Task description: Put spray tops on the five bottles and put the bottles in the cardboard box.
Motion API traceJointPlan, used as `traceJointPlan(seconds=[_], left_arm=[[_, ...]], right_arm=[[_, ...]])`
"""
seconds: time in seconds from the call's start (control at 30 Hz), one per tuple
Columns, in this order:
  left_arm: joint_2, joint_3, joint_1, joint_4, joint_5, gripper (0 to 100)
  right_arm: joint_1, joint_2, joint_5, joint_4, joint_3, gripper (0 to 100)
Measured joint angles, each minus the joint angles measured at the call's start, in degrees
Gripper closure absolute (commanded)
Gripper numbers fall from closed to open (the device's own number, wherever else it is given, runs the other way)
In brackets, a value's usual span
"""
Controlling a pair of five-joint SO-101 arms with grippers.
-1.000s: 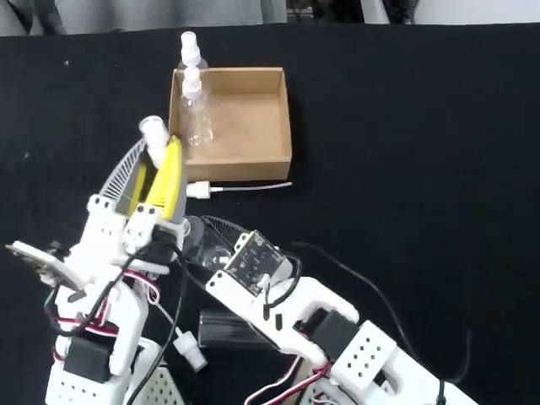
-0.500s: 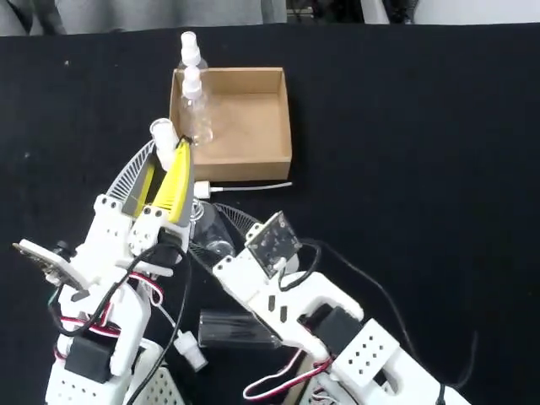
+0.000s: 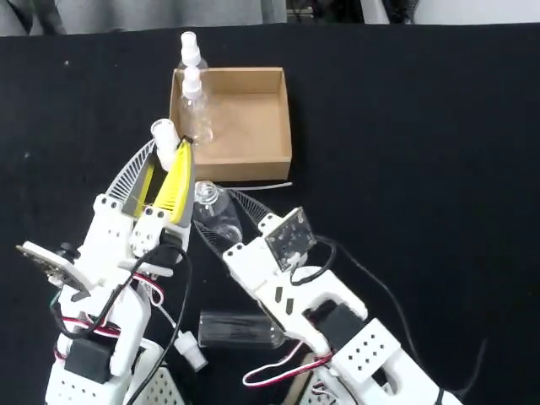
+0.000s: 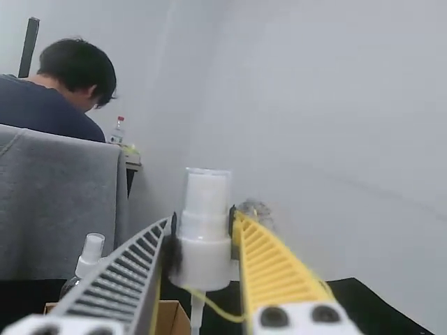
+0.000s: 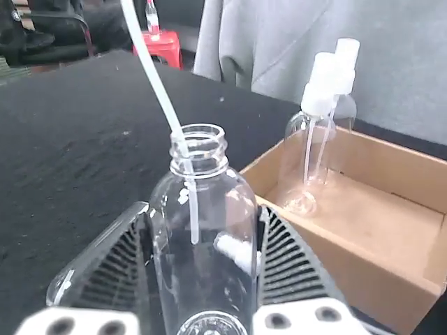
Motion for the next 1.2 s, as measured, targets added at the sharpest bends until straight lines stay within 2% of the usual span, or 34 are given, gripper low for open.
traceJointPlan(seconds=[0.33, 1.03, 1.2], left_arm=[[-0.5, 0.0, 2.4, 6.8, 0.3, 97], [0.1, 5.5, 4.1, 6.9, 0.4, 97], [0.1, 5.5, 4.1, 6.9, 0.4, 88]], right_arm=[[0.0, 0.0, 0.1, -0.5, 0.0, 98.5], [0.0, 0.0, 0.0, -0.6, 0.0, 98.5], [0.0, 0.0, 0.0, -0.6, 0.0, 98.5]])
